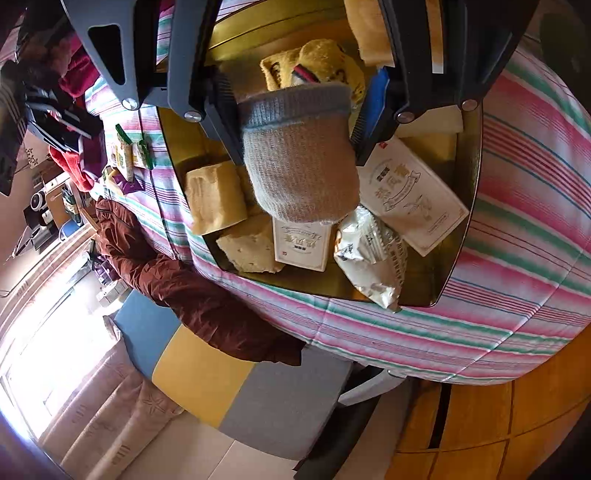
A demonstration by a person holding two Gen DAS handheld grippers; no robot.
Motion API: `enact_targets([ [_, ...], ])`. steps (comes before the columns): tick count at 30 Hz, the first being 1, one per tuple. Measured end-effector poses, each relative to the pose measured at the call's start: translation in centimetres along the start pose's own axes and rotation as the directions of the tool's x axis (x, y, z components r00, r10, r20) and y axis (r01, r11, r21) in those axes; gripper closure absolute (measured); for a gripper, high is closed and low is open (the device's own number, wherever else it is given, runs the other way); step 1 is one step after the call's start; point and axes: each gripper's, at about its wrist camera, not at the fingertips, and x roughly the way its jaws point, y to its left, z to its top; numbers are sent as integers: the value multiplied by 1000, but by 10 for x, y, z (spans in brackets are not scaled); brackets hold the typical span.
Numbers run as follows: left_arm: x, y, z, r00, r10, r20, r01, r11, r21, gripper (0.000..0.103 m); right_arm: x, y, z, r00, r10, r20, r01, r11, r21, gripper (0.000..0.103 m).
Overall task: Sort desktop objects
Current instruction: 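Carry the purple packet and white sock into the gold tray and release both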
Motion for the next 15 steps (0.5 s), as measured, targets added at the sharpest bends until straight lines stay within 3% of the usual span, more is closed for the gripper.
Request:
enact_targets([
  [4, 1, 7, -2, 1000, -7, -6, 7, 1000, -12, 47, 14, 32, 2, 998, 61, -16, -61, 998, -22, 49],
  [8, -2, 13, -4, 999, -36, -6, 36, 999, -37, 41, 31, 57, 4, 993, 114, -37, -115, 993, -24, 44],
  [15, -12, 24, -7, 999, -33, 27, 35, 997, -70, 40, 51, 69, -3, 988, 131, -84, -132, 991, -10, 38],
])
